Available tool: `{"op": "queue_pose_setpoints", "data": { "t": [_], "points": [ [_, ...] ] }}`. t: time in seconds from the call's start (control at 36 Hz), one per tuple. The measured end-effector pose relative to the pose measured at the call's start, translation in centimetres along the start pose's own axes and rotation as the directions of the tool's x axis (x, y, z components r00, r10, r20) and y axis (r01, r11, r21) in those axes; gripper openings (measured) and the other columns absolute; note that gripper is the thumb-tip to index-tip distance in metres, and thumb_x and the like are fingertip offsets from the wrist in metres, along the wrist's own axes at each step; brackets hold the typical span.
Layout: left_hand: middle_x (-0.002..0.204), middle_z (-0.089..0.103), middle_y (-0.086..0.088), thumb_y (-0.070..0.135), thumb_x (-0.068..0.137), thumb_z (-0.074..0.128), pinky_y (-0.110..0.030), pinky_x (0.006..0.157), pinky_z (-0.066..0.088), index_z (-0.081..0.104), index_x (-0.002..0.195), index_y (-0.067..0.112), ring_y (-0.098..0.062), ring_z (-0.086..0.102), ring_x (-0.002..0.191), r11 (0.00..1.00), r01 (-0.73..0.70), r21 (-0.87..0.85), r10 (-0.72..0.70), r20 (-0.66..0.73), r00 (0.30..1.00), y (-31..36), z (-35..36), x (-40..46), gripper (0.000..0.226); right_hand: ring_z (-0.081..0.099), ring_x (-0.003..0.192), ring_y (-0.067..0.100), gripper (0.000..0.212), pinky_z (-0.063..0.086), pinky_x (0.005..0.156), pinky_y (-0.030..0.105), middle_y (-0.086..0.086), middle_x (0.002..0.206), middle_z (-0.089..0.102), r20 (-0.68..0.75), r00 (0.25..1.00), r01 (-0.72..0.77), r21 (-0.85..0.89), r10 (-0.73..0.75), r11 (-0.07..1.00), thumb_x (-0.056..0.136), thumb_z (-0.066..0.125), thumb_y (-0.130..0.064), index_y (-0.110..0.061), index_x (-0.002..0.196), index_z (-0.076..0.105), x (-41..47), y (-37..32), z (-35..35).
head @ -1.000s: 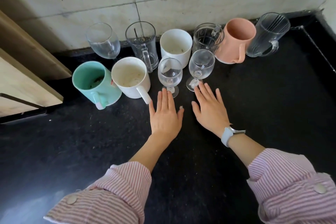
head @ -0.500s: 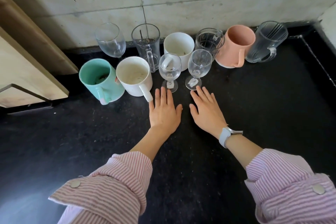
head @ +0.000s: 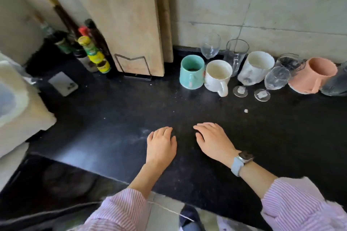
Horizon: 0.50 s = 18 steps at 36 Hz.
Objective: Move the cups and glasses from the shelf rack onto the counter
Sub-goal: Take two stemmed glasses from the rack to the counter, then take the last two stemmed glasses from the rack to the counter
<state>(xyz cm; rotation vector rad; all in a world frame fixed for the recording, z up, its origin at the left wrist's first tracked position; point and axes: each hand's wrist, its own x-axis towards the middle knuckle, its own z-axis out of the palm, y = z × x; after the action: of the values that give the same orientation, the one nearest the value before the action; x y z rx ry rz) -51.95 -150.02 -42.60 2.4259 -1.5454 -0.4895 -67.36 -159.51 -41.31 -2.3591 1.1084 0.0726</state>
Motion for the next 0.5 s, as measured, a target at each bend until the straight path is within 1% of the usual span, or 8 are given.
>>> {"op": "queue_pose_setpoints", "data": {
  "t": [0.11, 0.17, 0.25, 0.31, 0.36, 0.44, 0.5],
  "points": [
    [0.133, 0.055, 0.0, 0.027, 0.094, 0.041, -0.037, 0.106, 0.029, 0.05, 0.128, 0.016, -0.02, 0.046, 0.125, 0.981, 0.195, 0.002, -0.193, -0.137, 0.972, -6.7, -4.7, -6.7, 0.037, 0.043, 0.127, 0.022, 0.039, 0.031, 0.107, 0.035, 0.002, 0.136, 0.053, 0.02, 0.979, 0.202, -0.041, -0.201, 0.979, 0.095, 0.036, -0.026, -0.016, 0.131, 0.047, -0.6, -9.6, 1.9],
    [0.13, 0.057, -0.001, 0.026, 0.093, 0.043, -0.037, 0.101, 0.034, 0.052, 0.125, 0.015, -0.022, 0.05, 0.121, 0.964, 0.266, -0.002, -0.26, -0.217, 0.941, -10.2, -7.0, -11.0, 0.035, 0.044, 0.126, 0.023, 0.038, 0.032, 0.106, 0.036, 0.003, 0.135, 0.053, 0.038, 0.952, 0.305, -0.049, -0.303, 0.951, 0.096, 0.035, -0.026, -0.016, 0.13, 0.048, -1.7, -14.6, 3.3],
    [0.124, 0.061, -0.003, 0.026, 0.092, 0.044, -0.039, 0.094, 0.039, 0.056, 0.12, 0.014, -0.025, 0.054, 0.114, 0.924, 0.382, -0.022, -0.369, -0.32, 0.873, -15.3, -10.4, -19.1, 0.033, 0.046, 0.123, 0.025, 0.037, 0.035, 0.102, 0.037, 0.003, 0.133, 0.055, 0.062, 0.889, 0.457, -0.041, -0.454, 0.889, 0.096, 0.035, -0.025, -0.016, 0.128, 0.051, -4.9, -22.5, 5.9],
    [0.126, 0.06, -0.003, 0.027, 0.092, 0.044, -0.041, 0.095, 0.039, 0.054, 0.124, 0.014, -0.026, 0.053, 0.115, 0.884, 0.464, -0.054, -0.448, -0.372, 0.813, -18.3, -12.2, -25.2, 0.036, 0.046, 0.122, 0.026, 0.036, 0.036, 0.102, 0.038, 0.004, 0.131, 0.055, 0.104, 0.832, 0.551, -0.032, -0.545, 0.834, 0.095, 0.035, -0.024, -0.016, 0.127, 0.052, -7.7, -27.7, 7.9],
    [0.125, 0.06, -0.005, 0.028, 0.092, 0.044, -0.042, 0.097, 0.039, 0.053, 0.126, 0.014, -0.026, 0.053, 0.116, 0.84, 0.536, -0.087, -0.516, -0.435, 0.738, -21.1, -13.7, -31.6, 0.037, 0.046, 0.122, 0.026, 0.037, 0.037, 0.102, 0.039, 0.005, 0.132, 0.055, 0.149, 0.766, 0.634, -0.02, -0.625, 0.773, 0.095, 0.035, -0.024, -0.017, 0.127, 0.051, -10.7, -32.9, 10.1],
    [0.124, 0.061, -0.006, 0.029, 0.092, 0.045, -0.041, 0.096, 0.04, 0.053, 0.125, 0.013, -0.026, 0.053, 0.115, 0.747, 0.648, -0.146, -0.616, -0.519, 0.593, -24.8, -15.4, -41.5, 0.038, 0.047, 0.12, 0.028, 0.036, 0.037, 0.1, 0.039, 0.006, 0.13, 0.056, 0.193, 0.644, 0.755, -0.008, -0.74, 0.656, 0.094, 0.038, -0.025, -0.017, 0.126, 0.052, -15.4, -40.6, 13.4],
    [0.123, 0.061, -0.008, 0.03, 0.092, 0.044, -0.042, 0.095, 0.041, 0.053, 0.124, 0.013, -0.027, 0.054, 0.114, 0.67, 0.717, -0.193, -0.682, -0.541, 0.492, -26.6, -16.1, -47.7, 0.037, 0.048, 0.119, 0.028, 0.035, 0.037, 0.1, 0.039, 0.007, 0.129, 0.057, 0.222, 0.559, 0.817, 0.017, -0.799, 0.577, 0.094, 0.039, -0.025, -0.016, 0.125, 0.053, -18.6, -45.2, 15.4]
  ]
}}
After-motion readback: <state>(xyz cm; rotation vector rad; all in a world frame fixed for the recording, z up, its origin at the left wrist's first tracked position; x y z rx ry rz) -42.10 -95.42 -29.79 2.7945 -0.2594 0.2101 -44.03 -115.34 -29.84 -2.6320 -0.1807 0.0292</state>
